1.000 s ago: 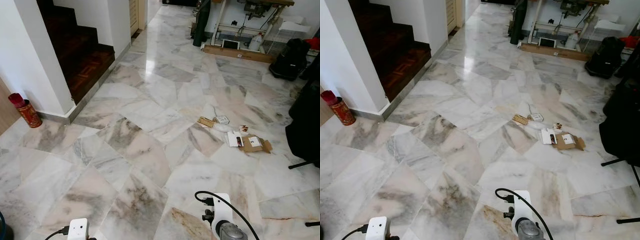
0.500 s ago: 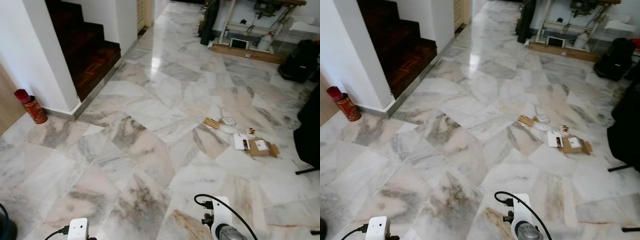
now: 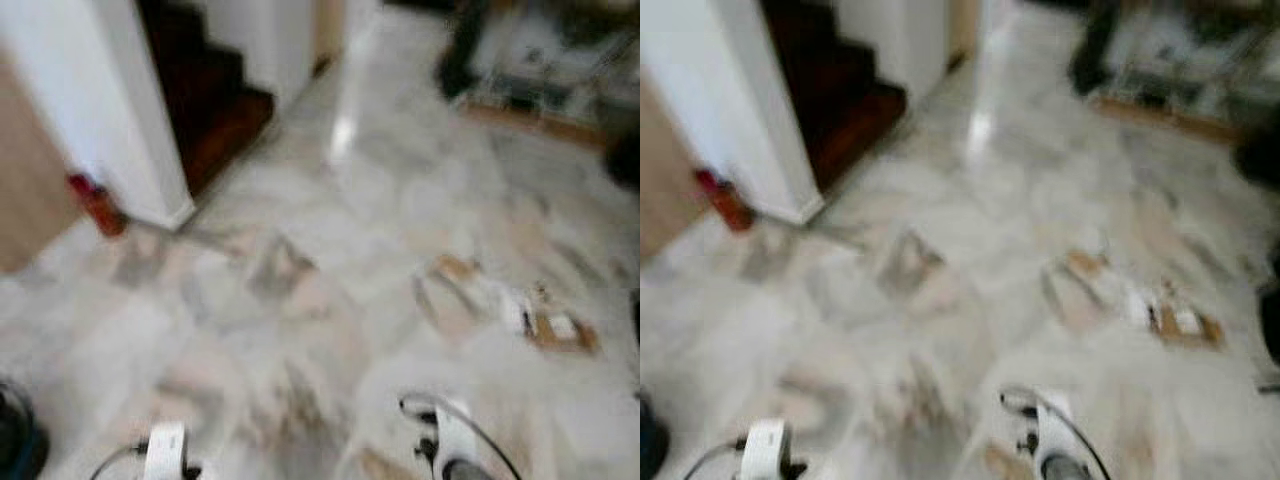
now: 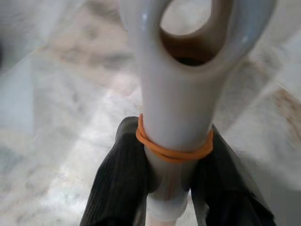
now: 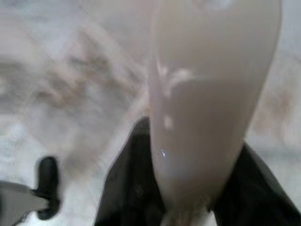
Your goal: Sweep floor
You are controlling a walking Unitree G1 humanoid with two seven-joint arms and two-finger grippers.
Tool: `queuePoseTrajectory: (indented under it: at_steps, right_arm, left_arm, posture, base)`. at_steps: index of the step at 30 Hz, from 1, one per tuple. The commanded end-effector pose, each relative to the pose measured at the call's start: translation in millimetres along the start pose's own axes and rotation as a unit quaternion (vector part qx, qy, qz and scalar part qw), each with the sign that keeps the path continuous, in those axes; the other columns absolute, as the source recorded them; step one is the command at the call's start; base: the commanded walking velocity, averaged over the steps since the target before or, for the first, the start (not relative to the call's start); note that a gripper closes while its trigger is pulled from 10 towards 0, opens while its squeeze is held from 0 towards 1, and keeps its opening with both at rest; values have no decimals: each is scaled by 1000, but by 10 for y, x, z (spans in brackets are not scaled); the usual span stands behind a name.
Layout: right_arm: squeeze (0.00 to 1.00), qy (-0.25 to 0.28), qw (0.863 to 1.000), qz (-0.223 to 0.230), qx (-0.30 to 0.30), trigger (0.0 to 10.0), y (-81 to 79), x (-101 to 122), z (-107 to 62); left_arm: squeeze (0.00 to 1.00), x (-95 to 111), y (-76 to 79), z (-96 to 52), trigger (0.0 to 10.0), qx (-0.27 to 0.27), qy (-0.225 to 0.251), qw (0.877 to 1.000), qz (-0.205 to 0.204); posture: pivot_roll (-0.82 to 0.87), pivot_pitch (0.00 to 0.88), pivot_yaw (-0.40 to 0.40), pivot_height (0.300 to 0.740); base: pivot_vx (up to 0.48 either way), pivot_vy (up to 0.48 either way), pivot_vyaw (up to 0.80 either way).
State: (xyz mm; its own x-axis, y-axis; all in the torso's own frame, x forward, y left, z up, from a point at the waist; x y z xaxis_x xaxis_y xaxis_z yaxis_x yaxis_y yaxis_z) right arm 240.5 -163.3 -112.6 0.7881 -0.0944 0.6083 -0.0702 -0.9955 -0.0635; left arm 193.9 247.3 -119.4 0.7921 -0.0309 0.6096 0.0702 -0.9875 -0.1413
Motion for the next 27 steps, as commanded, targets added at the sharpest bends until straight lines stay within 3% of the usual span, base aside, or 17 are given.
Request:
queuePoseTrajectory:
  at_steps: [1, 27]
  right_arm:
    - [0, -3, 1000, 8, -9, 10000, 85, -36, -12]
    - [0, -1, 1000, 12, -2, 10000, 52, -41, -12]
  left_arm:
    - [0, -11, 108, 5, 10000, -14, -2, 1000, 0]
    - [0, -6, 109, 7, 10000, -17, -2, 1000, 2]
  posture:
    - [51, 53, -76, 740]
    - [52, 41, -74, 740]
  base:
    - [262, 0, 0]
    - [271, 0, 0]
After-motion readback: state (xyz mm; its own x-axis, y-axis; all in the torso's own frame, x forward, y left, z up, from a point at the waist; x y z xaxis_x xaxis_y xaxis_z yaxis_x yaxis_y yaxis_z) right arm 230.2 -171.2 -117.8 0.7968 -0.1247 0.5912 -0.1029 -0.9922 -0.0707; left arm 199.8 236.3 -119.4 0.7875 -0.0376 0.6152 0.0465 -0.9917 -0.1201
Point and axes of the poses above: a point about 5 cm out from each wrist's last joint towards the gripper, its own z axis pointing out of the wrist towards the gripper, its own x axis along the axis of the wrist's last joint, y = z × x, the point moved 5 cm from there along z, pointing out of the wrist towards the gripper, and after that the axes turned 7 degrees about z, right-handed, at the moved point
